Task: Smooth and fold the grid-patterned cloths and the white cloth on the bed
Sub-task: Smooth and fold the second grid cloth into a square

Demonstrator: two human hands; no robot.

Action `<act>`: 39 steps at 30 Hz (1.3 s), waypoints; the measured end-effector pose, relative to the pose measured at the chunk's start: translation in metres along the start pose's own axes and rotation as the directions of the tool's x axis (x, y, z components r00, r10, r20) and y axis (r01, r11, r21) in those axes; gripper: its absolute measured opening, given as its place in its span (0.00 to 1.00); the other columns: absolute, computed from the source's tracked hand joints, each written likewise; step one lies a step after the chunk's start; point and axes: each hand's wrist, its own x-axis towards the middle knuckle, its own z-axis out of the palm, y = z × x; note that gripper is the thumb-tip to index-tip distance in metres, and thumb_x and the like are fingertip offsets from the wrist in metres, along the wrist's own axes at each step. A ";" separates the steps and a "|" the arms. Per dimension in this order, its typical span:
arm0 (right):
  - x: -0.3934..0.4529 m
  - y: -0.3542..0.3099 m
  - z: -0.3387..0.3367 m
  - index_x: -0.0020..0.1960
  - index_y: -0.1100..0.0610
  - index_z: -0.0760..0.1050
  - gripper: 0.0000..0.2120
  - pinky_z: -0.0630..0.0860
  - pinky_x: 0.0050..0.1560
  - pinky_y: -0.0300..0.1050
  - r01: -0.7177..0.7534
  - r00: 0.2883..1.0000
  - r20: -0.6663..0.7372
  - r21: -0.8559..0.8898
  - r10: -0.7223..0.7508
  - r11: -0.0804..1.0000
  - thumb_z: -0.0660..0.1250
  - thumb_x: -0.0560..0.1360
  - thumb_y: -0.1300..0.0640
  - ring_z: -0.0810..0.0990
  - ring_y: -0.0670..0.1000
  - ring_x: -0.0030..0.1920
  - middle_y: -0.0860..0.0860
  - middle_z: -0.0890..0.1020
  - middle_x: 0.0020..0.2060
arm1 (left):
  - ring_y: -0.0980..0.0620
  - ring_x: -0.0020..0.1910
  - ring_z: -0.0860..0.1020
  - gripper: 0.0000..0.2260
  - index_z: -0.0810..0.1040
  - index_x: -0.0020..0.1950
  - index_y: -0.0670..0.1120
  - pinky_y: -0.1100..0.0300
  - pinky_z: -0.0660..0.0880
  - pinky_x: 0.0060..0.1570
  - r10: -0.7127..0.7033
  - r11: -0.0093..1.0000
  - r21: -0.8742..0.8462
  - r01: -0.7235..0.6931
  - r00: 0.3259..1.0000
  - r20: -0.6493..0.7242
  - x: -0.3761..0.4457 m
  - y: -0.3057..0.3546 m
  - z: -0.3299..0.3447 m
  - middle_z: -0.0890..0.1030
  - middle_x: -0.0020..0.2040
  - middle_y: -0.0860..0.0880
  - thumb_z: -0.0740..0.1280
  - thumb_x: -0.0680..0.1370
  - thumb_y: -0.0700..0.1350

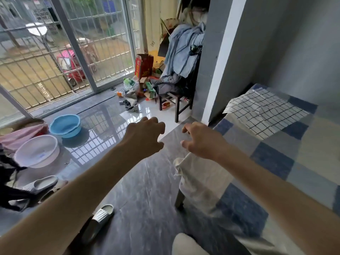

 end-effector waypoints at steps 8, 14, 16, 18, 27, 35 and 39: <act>0.068 -0.021 0.002 0.62 0.50 0.72 0.19 0.74 0.59 0.51 -0.028 0.999 0.028 -0.034 0.029 0.999 0.66 0.74 0.45 0.75 0.51 0.59 0.49 0.76 0.60 | 0.51 0.58 0.73 0.14 0.74 0.60 0.53 0.56 0.63 0.41 0.006 0.999 -0.037 -0.005 0.999 0.037 0.038 -0.061 0.009 0.76 0.57 0.53 0.68 0.75 0.54; 0.157 -0.022 0.002 0.61 0.50 0.72 0.18 0.74 0.56 0.48 -0.051 0.998 0.033 0.029 0.050 0.998 0.66 0.74 0.45 0.77 0.51 0.56 0.49 0.76 0.60 | 0.51 0.58 0.73 0.14 0.75 0.60 0.54 0.57 0.64 0.41 0.002 1.000 0.023 -0.003 1.000 0.024 0.103 -0.120 0.009 0.76 0.56 0.54 0.67 0.75 0.53; 0.192 -0.022 -0.003 0.61 0.50 0.73 0.17 0.76 0.56 0.50 -0.088 0.996 0.005 0.092 0.088 0.992 0.66 0.74 0.46 0.77 0.51 0.54 0.49 0.77 0.59 | 0.51 0.57 0.74 0.14 0.75 0.59 0.54 0.57 0.64 0.41 0.006 0.998 0.057 -0.007 1.000 0.007 0.136 -0.140 0.003 0.77 0.56 0.54 0.67 0.75 0.53; 0.223 -0.018 -0.011 0.61 0.50 0.73 0.17 0.76 0.55 0.50 -0.132 0.991 -0.016 0.127 0.135 0.983 0.66 0.74 0.47 0.77 0.51 0.53 0.49 0.78 0.56 | 0.51 0.57 0.74 0.13 0.75 0.59 0.54 0.57 0.64 0.41 0.023 0.998 0.057 -0.023 1.000 0.000 0.173 -0.157 -0.003 0.77 0.55 0.54 0.67 0.75 0.53; 0.304 0.015 -0.019 0.55 0.49 0.74 0.12 0.76 0.52 0.50 -0.249 0.965 -0.053 0.106 0.255 0.963 0.66 0.73 0.46 0.77 0.50 0.50 0.47 0.77 0.51 | 0.49 0.57 0.76 0.13 0.76 0.58 0.52 0.57 0.65 0.41 0.173 0.983 0.067 -0.172 0.985 -0.016 0.295 -0.180 0.012 0.78 0.55 0.53 0.67 0.75 0.53; 0.338 0.059 -0.016 0.52 0.47 0.73 0.10 0.76 0.49 0.48 -0.440 0.892 -0.077 0.086 0.446 0.894 0.66 0.74 0.46 0.78 0.49 0.47 0.45 0.78 0.47 | 0.48 0.58 0.75 0.12 0.77 0.57 0.52 0.54 0.71 0.47 0.388 0.920 0.055 -0.389 0.921 0.027 0.389 -0.159 0.047 0.78 0.56 0.52 0.66 0.75 0.51; 0.360 0.083 -0.019 0.51 0.49 0.74 0.09 0.74 0.43 0.45 -0.545 0.830 -0.068 0.112 0.553 0.831 0.66 0.74 0.47 0.77 0.48 0.45 0.45 0.78 0.45 | 0.48 0.58 0.75 0.13 0.76 0.58 0.52 0.55 0.67 0.45 0.487 0.872 0.039 -0.488 0.873 0.032 0.445 -0.157 0.054 0.77 0.56 0.51 0.66 0.75 0.52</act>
